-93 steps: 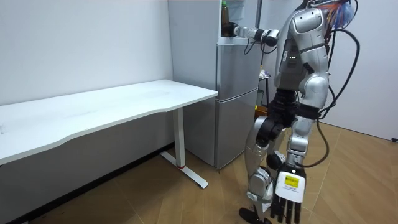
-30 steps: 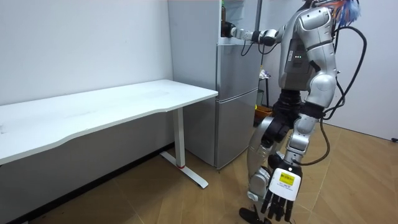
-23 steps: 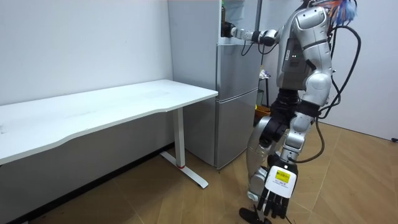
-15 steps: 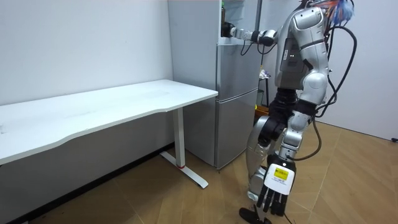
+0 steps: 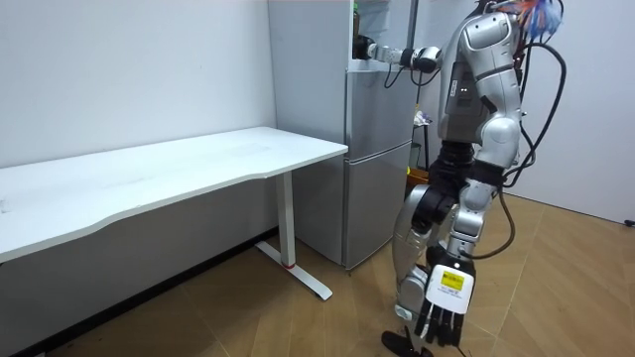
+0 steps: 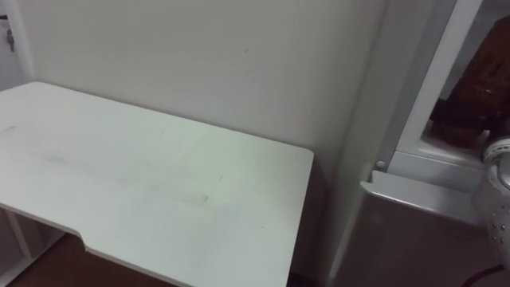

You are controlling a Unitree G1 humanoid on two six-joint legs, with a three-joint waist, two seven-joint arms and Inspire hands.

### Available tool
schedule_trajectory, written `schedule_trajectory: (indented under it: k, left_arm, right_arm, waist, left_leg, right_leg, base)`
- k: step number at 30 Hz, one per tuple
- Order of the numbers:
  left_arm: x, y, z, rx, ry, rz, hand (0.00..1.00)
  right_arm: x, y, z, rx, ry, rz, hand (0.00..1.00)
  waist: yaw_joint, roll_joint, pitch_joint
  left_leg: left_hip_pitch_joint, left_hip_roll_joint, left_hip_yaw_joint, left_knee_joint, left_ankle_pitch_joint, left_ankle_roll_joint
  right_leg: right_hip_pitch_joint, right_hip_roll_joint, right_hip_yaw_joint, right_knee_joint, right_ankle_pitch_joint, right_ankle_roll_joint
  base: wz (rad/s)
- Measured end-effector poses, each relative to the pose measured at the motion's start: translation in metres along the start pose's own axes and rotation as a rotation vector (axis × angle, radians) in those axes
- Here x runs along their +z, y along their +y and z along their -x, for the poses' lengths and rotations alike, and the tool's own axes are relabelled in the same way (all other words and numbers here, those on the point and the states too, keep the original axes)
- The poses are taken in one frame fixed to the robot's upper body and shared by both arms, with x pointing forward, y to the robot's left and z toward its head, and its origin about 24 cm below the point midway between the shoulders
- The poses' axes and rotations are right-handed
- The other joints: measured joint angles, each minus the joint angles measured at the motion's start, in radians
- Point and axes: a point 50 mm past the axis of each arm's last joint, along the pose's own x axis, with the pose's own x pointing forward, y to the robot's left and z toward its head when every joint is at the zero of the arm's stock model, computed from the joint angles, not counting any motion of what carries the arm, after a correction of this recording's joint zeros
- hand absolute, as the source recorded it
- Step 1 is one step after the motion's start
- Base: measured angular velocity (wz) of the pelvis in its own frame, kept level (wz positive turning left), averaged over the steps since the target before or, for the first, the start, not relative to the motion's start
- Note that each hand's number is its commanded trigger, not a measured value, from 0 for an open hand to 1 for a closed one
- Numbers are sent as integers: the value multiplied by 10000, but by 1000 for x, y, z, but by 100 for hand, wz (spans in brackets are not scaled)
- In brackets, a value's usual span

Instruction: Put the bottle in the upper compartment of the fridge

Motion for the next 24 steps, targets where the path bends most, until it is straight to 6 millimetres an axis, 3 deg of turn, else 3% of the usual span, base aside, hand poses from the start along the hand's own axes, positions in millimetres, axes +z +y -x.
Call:
schedule_trajectory:
  k: [4, 9, 16, 24]
  left_arm:
    - [0, 2, 0, 87, 25, 155, 0]
    - [-1, 3, 0, 178, 54, 242, 0]
    - [-6, 5, 0, 336, 297, 350, 0]
    - [-7, 5, 0, 380, 370, 610, 0]
  right_arm:
    - [0, 0, 0, 6, 6, 2, 0]
    - [-1, 0, 0, 34, 78, 29, 0]
    - [-2, 1, 0, 176, 214, 78, 0]
    - [-1, 0, -1, 537, 527, -1197, 0]
  waist:
    - [-10, 14, -8]
    - [-14, 90, -91]
    - [-22, 120, -69]
    - [-98, 59, -114]
  left_leg:
    - [44, 7, 0, -23, 0, 0]
    - [107, 14, 27, -56, 1, 1]
    - [408, 48, 228, -256, 0, -2]
    - [595, 95, 545, -396, 1, -1]
  right_leg:
    - [19, 0, 7, 17, 1, -2]
    - [55, -5, 5, 51, 7, -2]
    - [228, -2, 164, 44, 12, -2]
    - [194, -5, 239, 54, 14, -1]
  base:
    - [0]
    - [0]
    - [-8]
    - [-10]
